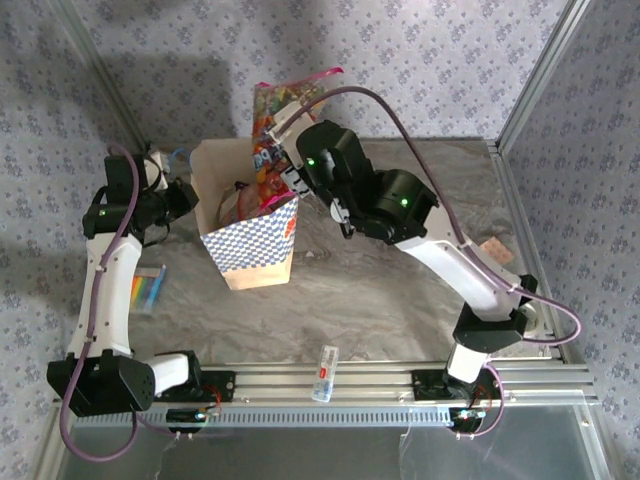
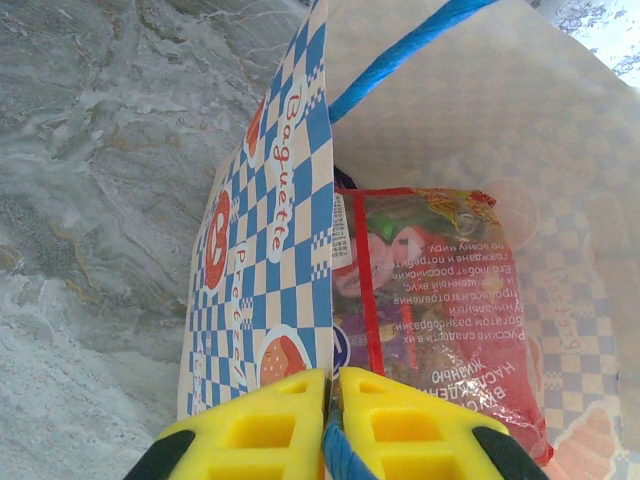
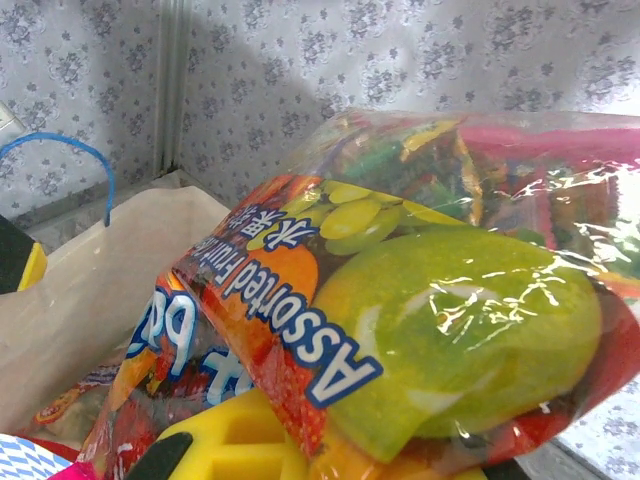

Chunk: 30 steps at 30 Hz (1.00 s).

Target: Place the snacks into the paper bag

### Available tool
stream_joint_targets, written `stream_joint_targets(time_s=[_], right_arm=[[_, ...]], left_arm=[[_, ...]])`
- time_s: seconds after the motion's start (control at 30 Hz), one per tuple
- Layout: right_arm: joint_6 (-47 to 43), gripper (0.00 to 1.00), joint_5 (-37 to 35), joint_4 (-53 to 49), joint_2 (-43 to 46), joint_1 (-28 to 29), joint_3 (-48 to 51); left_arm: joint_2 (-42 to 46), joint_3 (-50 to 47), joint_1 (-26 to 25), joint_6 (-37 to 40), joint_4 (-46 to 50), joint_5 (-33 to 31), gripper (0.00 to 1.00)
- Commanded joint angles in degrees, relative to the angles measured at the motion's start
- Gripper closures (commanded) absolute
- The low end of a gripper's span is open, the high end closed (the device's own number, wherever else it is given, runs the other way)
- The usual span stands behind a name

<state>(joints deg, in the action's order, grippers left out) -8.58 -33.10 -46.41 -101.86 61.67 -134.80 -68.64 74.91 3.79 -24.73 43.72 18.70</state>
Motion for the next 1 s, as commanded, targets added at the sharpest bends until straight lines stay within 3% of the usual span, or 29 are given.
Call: stream_joint_targets(time_s=[0.0, 0.5, 0.97], right_arm=[[0.28, 1.0, 0.69, 9.8, -0.56, 0.3, -5.71], [4.01, 1.0, 3.59, 10.07, -10.02, -0.42, -13.13], [10.36, 1.0, 11.04, 9.71, -14.22, -3.95, -14.35]], left_arm=[[1.67, 0.16, 0.67, -0.41, -1.46, 2.14, 0.88], [1.72, -0.39, 1.12, -0.56, -2.02, 3.02, 0.88], [1.32, -0.48, 1.39, -0.41, -2.06, 3.21, 0.88]])
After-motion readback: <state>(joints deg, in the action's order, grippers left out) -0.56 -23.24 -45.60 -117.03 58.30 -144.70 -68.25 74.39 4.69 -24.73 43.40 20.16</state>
